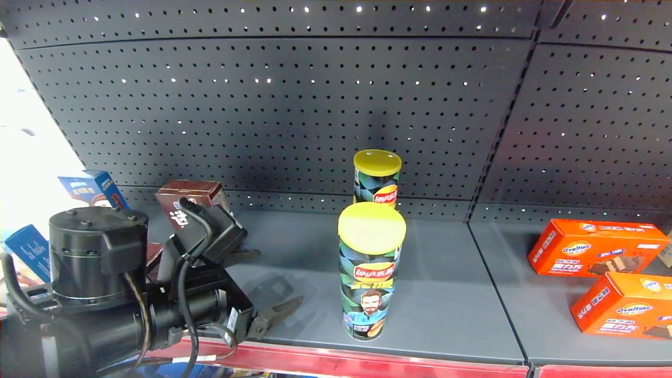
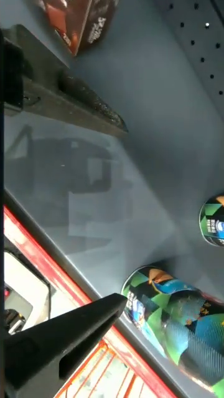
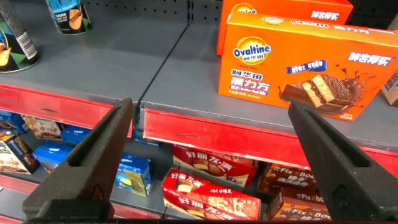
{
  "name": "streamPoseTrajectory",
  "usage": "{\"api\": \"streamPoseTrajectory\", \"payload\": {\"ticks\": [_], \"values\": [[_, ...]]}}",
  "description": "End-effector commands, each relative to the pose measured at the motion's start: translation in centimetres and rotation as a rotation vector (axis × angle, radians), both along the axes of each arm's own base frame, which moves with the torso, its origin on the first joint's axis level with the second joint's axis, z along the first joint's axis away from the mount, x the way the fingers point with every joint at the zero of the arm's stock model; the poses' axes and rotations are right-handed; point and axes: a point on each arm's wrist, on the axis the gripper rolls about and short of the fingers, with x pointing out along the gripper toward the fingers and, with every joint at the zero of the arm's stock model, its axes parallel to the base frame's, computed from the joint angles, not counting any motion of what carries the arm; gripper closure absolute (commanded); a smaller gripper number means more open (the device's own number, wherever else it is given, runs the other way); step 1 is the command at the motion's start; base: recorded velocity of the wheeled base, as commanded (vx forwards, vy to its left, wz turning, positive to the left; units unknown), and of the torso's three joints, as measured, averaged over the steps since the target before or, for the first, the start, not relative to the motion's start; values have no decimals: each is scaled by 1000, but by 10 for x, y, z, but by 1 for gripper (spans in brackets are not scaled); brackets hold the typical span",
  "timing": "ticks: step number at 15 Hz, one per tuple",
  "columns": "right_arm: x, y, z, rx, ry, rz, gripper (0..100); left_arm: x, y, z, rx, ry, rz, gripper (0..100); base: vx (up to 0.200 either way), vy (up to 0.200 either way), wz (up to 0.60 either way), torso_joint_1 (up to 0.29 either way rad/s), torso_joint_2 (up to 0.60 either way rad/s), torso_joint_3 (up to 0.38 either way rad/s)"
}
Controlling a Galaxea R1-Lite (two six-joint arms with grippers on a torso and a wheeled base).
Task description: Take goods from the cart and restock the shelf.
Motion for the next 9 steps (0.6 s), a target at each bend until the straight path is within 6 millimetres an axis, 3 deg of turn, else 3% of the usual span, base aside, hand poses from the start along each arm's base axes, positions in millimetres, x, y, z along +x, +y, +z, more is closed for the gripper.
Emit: {"api": "streamPoseTrajectory", "payload": {"ticks": [1,9], "values": [[0,0,0,-1,0,0,0,6,-7,-2,6,6,-6,0,0,0,0,0,0,0],[0,0,0,-2,1,-2,0,22,-20,-1,16,0,-6,0,0,0,0,0,0,0]]}}
